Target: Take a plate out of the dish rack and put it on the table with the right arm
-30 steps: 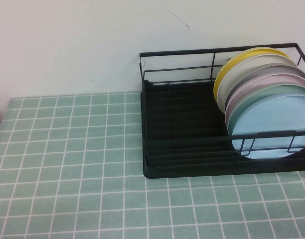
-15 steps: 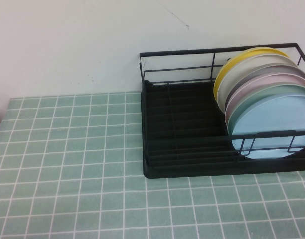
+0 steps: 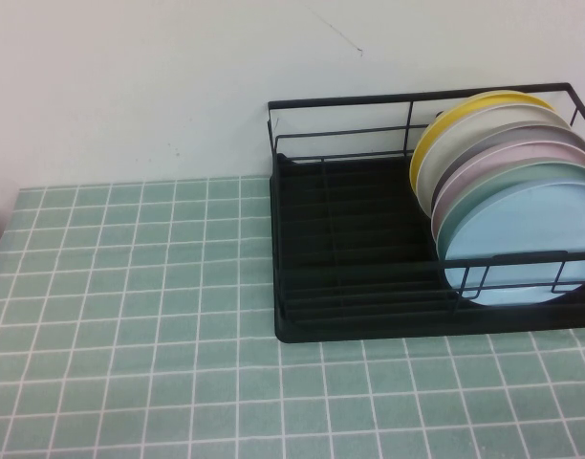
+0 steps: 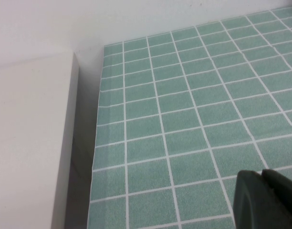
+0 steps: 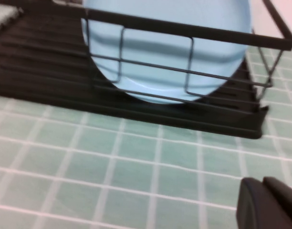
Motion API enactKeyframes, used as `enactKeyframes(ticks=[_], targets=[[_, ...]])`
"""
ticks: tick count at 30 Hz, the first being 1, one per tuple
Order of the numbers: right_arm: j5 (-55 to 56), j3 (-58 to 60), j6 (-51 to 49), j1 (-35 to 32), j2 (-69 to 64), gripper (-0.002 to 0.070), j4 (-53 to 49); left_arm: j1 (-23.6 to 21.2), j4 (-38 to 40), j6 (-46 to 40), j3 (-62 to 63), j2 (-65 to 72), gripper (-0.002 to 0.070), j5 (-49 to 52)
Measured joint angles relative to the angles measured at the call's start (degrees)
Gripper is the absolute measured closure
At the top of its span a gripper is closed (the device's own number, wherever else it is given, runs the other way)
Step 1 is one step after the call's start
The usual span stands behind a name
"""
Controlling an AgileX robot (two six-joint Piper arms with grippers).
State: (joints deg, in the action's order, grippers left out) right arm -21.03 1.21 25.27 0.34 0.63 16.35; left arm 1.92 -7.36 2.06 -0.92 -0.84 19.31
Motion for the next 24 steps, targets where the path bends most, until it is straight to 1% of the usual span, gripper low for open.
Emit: enactKeyframes(ticks=[2,7,10,12,14,19,22,24], targets=[[-0.1,0.0,0.0,0.0,0.0,0.0678,3.7,0.0,0.0,0.0,0.0,0.0,0.0678,0.0],[0.0,0.3,0.0,0.0,0.0,0.0678,18.9,0.0,0.0,0.0,0.0,0.0,0.0678,0.0],[3.1,0.3,-0.1,0.0,0.0,0.0678,26.3,0.0,0.0,0.0,0.0,0.0,0.0678,0.0],[5.5,0.3,-0.1,0.0,0.0,0.0678,33.7,0.0,0.0,0.0,0.0,0.0,0.0678,0.0],[7.6,0.3,1.4,0.0,0.0,0.0678,39.0,0.0,0.0,0.0,0.0,0.0,0.0678,0.0],[10.5,0.3,3.7,0.0,0.0,0.0678,42.7,0.0,0.0,0.0,0.0,0.0,0.0678,0.0],[7.9,-0.8,5.5,0.0,-0.3,0.0678,43.2,0.0,0.0,0.0,0.0,0.0,0.0678,0.0],[5.2,-3.3,7.1,0.0,-2.9,0.0678,43.2,0.0,0.0,0.0,0.0,0.0,0.0678,0.0]])
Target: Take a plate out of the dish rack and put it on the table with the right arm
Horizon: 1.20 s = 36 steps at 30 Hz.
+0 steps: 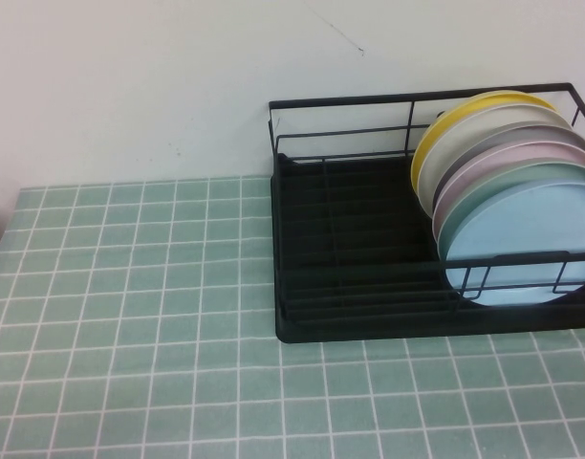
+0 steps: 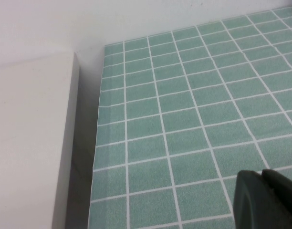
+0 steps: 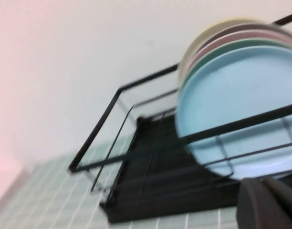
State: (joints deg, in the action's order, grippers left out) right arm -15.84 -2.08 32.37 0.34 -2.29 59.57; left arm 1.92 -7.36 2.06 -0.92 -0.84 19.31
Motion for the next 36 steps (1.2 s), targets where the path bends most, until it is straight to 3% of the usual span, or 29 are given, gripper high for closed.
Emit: enactKeyframes(ticks=[11,25,29,34,36], targets=[[-11.6,-22.7,18.1,0.0,-35.0,0.0678,-3.6,0.0,0.0,0.0,0.0,0.0,0.0678,0.0],[-19.8,-40.5,35.3,0.0,-62.5,0.0663,-5.2,0.0,0.0,0.0,0.0,0.0,0.0678,0.0],[-23.5,-43.5,37.9,0.0,-65.8,0.0561,-10.0,0.0,0.0,0.0,0.0,0.0,0.0678,0.0],[-23.8,-47.0,45.2,0.0,-66.4,0.0332,-17.4,0.0,0.0,0.0,0.0,0.0,0.0678,0.0],[-23.3,-48.0,49.5,0.0,-66.4,0.03,-18.0,0.0,0.0,0.0,0.0,0.0,0.0678,0.0]])
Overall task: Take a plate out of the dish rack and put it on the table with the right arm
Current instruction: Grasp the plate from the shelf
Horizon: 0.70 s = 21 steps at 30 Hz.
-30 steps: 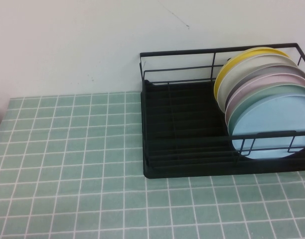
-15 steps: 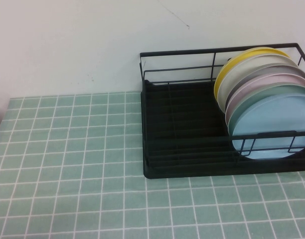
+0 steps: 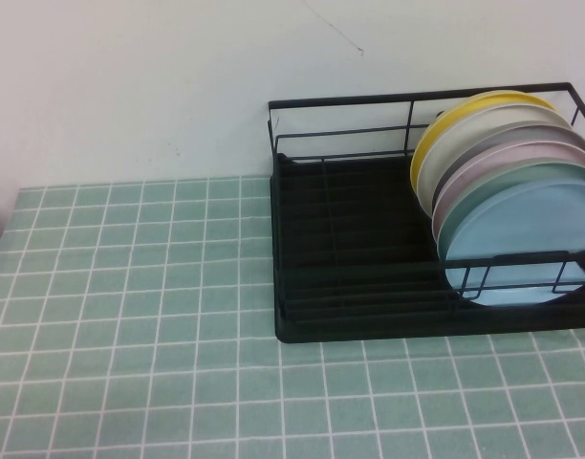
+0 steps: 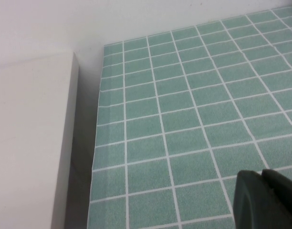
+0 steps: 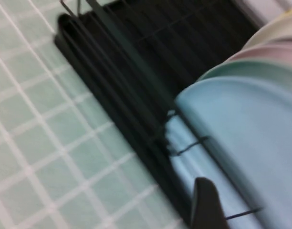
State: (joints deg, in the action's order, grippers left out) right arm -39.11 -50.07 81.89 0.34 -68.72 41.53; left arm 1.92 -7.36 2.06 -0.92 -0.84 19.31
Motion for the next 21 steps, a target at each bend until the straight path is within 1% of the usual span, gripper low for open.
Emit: enactKeyframes(ticks=[4,8,11,21], targets=[[4.1,-0.7,8.1,0.0,-0.1,0.0279,-0.5,0.0,0.0,0.0,0.0,0.0,0.0678,0.0],[9.6,-1.1,13.0,0.0,-1.1,0.0276,-0.6,0.0,0.0,0.0,0.0,0.0,0.0678,0.0],[11.3,-2.0,16.5,0.0,-3.6,0.0275,-0.6,0.0,0.0,0.0,0.0,0.0,0.0678,0.0],[12.4,-5.9,19.8,0.0,-12.6,0.0274,-0.6,0.0,0.0,0.0,0.0,0.0,0.0678,0.0]])
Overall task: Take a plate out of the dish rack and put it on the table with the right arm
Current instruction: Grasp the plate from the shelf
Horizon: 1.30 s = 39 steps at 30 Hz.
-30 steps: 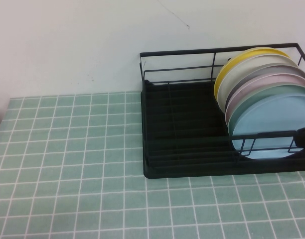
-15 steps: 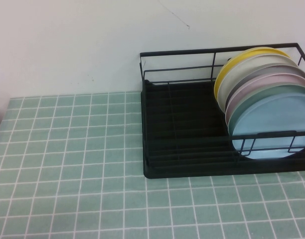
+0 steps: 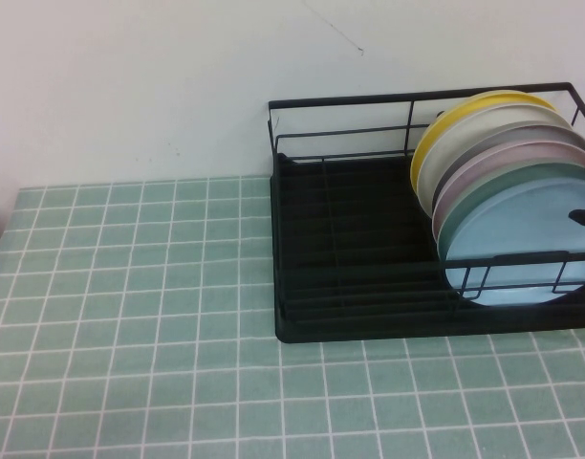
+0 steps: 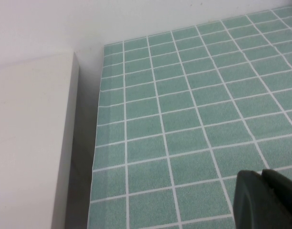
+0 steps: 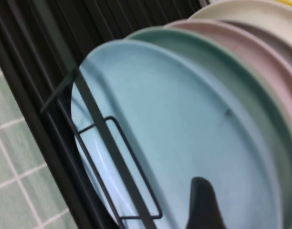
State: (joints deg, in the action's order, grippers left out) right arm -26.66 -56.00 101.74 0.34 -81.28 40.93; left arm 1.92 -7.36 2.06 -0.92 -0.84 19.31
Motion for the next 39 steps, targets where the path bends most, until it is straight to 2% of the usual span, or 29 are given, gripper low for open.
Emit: enactKeyframes(ticks=[15,21,28,34,39], targets=[[-0.5,-2.2,5.2,0.0,-5.1,0.0274,-0.2,0.0,0.0,0.0,0.0,0.0,0.0678,0.0],[-5.1,-5.7,2.3,0.0,-5.0,0.0283,-1.5,0.0,0.0,0.0,0.0,0.0,0.0678,0.0],[-12.3,-6.2,-5.1,0.0,-2.6,0.0287,-8.6,0.0,0.0,0.0,0.0,0.0,0.0678,0.0],[-12.9,-6.3,-6.1,0.0,-1.4,0.0288,-9.9,0.0,0.0,0.0,0.0,0.0,0.0678,0.0],[-9.0,-6.6,-6.1,0.0,-2.2,0.0288,-10.1,0.0,0.0,0.0,0.0,0.0,0.0678,0.0]])
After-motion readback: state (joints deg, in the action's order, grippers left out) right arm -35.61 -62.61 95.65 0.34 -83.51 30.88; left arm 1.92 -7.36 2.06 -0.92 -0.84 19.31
